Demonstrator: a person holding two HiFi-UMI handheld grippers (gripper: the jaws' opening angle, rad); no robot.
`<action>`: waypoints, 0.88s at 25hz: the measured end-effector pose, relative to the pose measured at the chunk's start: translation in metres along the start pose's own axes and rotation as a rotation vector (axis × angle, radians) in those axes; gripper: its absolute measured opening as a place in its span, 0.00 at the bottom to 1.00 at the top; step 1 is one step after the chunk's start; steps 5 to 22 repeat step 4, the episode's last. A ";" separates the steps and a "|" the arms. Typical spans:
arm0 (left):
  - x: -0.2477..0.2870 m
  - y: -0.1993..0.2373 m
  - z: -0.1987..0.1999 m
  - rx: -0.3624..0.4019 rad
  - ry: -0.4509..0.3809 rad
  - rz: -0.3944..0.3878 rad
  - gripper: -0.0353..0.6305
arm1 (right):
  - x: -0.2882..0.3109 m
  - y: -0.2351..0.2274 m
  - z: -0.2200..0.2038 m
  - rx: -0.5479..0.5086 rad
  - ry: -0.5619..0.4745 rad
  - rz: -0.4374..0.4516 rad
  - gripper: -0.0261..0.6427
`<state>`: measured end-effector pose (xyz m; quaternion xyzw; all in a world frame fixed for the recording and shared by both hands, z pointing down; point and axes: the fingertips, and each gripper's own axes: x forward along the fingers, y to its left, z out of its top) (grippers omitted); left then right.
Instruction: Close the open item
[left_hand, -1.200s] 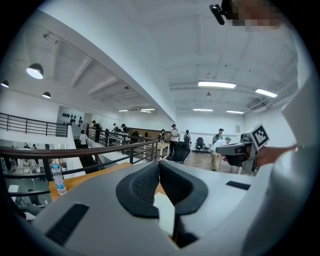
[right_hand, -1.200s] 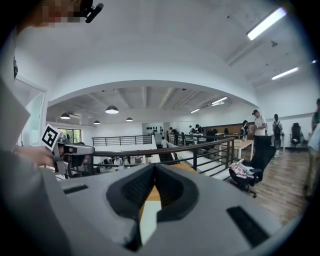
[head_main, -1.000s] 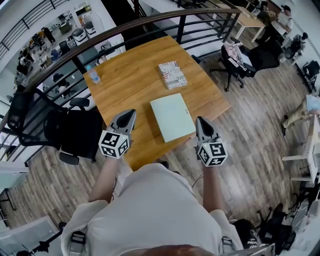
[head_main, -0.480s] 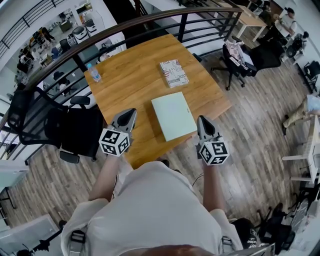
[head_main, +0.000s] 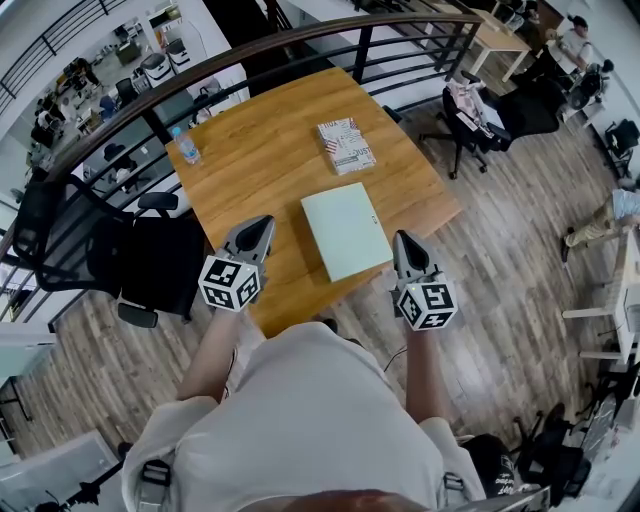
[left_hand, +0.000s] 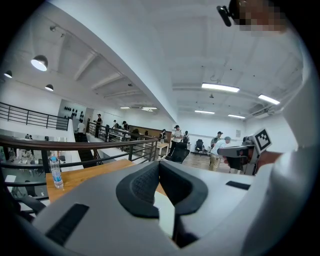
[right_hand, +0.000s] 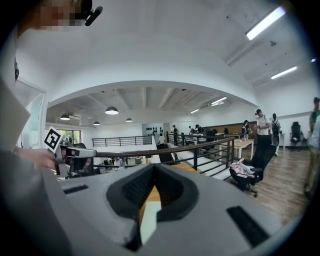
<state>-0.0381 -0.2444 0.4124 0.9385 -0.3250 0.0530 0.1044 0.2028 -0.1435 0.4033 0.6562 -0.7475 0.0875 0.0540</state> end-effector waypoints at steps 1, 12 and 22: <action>0.000 0.000 -0.001 -0.001 0.001 -0.001 0.05 | 0.000 0.000 0.000 0.000 0.000 0.001 0.04; 0.002 -0.001 -0.003 -0.004 0.007 -0.003 0.05 | 0.000 -0.001 -0.001 0.002 0.001 0.003 0.04; 0.002 -0.001 -0.003 -0.004 0.007 -0.003 0.05 | 0.000 -0.001 -0.001 0.002 0.001 0.003 0.04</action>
